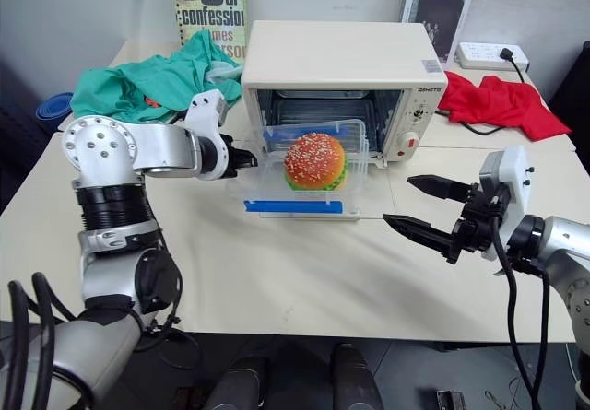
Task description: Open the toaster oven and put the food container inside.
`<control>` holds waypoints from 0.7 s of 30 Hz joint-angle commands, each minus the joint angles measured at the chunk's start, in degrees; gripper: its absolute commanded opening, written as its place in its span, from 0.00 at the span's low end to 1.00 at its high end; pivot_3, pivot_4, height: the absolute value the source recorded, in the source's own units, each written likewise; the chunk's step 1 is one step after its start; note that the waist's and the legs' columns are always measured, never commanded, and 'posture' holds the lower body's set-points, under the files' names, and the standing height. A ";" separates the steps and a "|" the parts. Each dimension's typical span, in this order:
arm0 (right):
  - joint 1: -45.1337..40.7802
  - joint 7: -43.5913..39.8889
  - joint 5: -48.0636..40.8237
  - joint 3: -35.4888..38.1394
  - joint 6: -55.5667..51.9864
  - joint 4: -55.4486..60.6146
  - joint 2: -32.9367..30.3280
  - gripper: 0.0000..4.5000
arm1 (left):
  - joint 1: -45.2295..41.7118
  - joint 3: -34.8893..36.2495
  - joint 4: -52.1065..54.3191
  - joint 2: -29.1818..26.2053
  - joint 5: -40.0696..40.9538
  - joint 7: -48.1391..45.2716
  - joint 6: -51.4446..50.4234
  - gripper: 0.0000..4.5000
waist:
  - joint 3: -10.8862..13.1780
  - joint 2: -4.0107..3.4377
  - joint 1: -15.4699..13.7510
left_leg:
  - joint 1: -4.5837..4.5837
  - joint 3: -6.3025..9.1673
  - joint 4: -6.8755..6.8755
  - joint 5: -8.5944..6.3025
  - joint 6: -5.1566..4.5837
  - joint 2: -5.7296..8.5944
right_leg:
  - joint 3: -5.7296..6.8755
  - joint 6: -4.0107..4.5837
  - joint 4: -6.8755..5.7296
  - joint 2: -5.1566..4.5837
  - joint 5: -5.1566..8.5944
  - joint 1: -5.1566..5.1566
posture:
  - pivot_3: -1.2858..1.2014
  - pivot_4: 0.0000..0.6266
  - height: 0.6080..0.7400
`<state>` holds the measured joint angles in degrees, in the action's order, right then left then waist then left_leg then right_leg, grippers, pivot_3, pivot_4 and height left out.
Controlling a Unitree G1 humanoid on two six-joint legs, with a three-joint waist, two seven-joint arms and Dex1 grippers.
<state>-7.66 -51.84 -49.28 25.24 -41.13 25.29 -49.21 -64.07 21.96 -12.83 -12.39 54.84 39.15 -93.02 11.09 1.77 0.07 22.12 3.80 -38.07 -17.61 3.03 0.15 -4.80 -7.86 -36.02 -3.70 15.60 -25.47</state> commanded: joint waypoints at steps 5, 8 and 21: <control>1.29 1.57 0.44 1.69 2.23 1.23 0.37 1.00 | -4.27 5.18 0.77 2.22 0.74 4.82 0.52 0.36 | 0.00 0.00 -0.06 | -0.01 -0.01 0.00 0.02 0.02 0.01 | -0.03 -0.01 0.00 0.03 -0.01 0.00 | 0.52 0.24 1.00; 1.79 1.77 0.22 1.88 2.21 1.21 0.30 1.00 | -3.49 7.15 1.50 2.05 4.56 4.73 0.52 0.42 | 0.00 0.00 -0.06 | -0.02 -0.03 0.00 0.07 0.12 0.01 | -0.04 -0.02 0.00 0.03 -0.01 0.01 | 0.52 0.24 1.00; 1.83 0.86 -1.41 2.21 0.23 0.46 -1.33 1.00 | 5.66 11.82 13.59 -11.28 23.00 -23.59 3.47 0.42 | 0.00 -0.01 0.22 | -0.05 -0.09 0.01 0.22 0.39 -0.02 | -0.11 -0.02 -0.05 0.08 -0.01 -0.02 | 0.52 0.24 1.00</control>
<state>-5.44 -50.53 -49.09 25.31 -40.72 24.74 -49.40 -58.33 33.62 -2.22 -22.79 75.13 21.70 -91.65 11.08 1.76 0.29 22.05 3.71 -38.07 -17.38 3.43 0.13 -4.91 -7.87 -36.05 -3.63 15.59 -25.47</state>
